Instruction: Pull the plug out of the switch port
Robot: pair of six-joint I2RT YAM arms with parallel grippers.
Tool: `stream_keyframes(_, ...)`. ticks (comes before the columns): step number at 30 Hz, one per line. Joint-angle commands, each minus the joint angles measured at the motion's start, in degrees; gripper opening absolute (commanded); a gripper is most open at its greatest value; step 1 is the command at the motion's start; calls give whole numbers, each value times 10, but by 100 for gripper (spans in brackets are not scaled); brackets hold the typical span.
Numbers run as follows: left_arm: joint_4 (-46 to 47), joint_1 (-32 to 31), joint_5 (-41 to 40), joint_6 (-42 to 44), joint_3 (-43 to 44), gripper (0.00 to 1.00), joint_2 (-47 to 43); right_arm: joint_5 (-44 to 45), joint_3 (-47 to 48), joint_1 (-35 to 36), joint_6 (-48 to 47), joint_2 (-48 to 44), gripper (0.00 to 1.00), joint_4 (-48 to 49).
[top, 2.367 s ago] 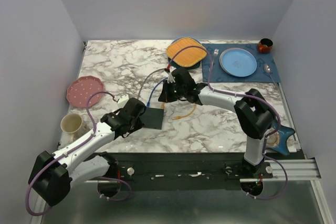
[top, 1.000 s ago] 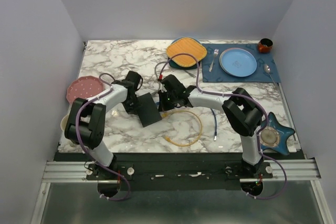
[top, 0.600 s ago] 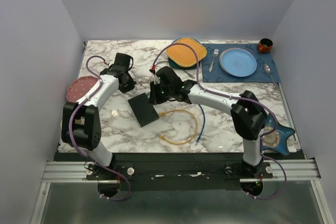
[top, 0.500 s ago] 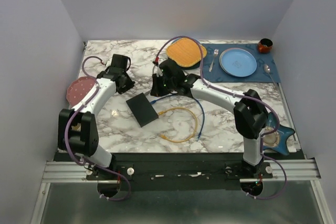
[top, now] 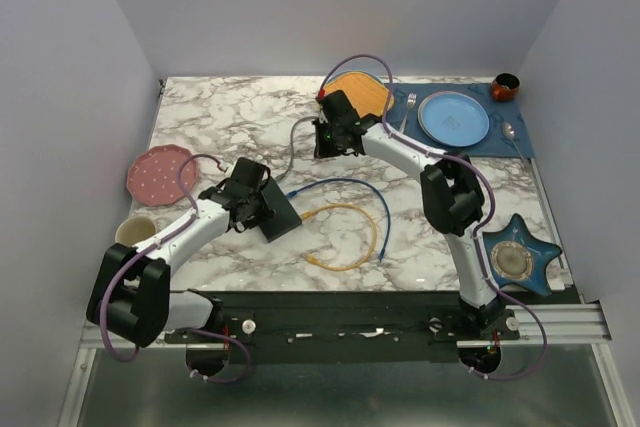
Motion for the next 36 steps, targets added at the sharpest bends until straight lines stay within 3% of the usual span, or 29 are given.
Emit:
stream_keyframes(1, 34, -6, 23, -3, -13, 35, 22, 9, -57, 6, 9, -4, 7, -18)
stream_keyframes(5, 37, -9, 35, 3, -6, 27, 49, 6, -131, 6, 20, -17, 6, 6)
stream_keyframes(15, -5, 6, 0, 8, 8, 21, 100, -3, -256, 41, 35, -69, 6, 50)
stream_keyframes(24, -25, 90, -3, 38, 47, 20, 99, -40, -284, 103, 70, -81, 6, 73)
stream_keyframes(31, -62, 141, -28, 67, 111, 20, 103, -72, -248, 128, 77, -75, 6, 79)
stream_keyframes(36, -91, 169, -39, 81, 157, 20, 86, 14, -233, 119, 48, -124, 8, 63)
